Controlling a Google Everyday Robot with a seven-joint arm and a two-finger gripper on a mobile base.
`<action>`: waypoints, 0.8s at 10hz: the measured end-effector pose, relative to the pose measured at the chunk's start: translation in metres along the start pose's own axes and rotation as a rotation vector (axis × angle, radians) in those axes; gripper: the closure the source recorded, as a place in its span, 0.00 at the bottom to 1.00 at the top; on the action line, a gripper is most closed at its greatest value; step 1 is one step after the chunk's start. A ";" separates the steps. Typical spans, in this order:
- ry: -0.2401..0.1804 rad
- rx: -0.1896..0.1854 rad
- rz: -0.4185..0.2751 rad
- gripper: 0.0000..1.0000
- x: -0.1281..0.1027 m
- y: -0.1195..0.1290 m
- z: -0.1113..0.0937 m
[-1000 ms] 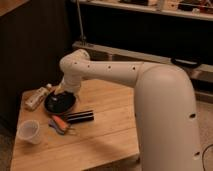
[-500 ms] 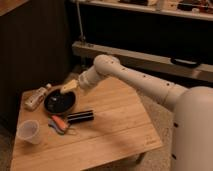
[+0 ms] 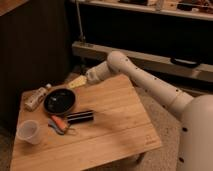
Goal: Place the pepper in the ceramic bowl
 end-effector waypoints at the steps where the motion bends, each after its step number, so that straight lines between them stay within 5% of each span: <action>1: -0.082 -0.003 0.003 0.43 -0.004 -0.008 0.018; 3: -0.265 -0.018 0.022 0.35 -0.024 -0.023 0.054; 5: -0.377 -0.060 0.046 0.21 -0.038 -0.029 0.071; 8: -0.363 -0.159 0.055 0.20 -0.054 -0.028 0.057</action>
